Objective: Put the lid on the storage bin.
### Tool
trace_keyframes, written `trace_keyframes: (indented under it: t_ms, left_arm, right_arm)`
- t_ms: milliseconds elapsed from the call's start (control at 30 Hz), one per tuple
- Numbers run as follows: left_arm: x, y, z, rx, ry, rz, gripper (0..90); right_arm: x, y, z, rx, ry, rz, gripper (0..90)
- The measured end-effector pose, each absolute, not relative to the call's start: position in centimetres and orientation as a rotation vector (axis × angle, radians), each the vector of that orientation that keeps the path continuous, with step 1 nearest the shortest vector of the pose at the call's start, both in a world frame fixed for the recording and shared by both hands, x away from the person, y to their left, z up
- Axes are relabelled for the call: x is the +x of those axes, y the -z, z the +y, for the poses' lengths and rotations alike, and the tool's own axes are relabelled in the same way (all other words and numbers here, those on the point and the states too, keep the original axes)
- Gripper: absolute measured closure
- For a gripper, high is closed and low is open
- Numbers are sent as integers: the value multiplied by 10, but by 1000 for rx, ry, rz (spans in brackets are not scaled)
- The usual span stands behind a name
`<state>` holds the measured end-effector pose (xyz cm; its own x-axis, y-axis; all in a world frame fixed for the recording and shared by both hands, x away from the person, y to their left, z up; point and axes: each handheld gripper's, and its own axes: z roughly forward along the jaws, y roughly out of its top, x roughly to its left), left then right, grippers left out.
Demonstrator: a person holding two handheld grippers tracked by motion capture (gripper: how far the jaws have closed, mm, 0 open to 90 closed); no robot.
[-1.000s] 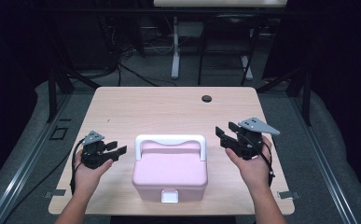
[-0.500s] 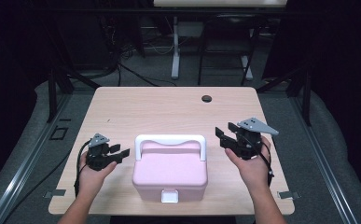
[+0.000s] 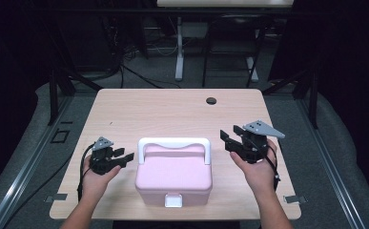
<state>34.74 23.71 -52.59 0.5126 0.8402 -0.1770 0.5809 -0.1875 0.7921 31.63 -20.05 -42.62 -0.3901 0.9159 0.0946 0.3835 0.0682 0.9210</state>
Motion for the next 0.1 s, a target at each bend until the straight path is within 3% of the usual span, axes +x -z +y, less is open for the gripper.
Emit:
trace_keyframes:
  t_ms: [100]
  left_arm:
    - [347, 523, 238, 1873, -367, 1168, 482]
  right_arm:
    - [316, 426, -200, 1290, -1310, 1821, 471]
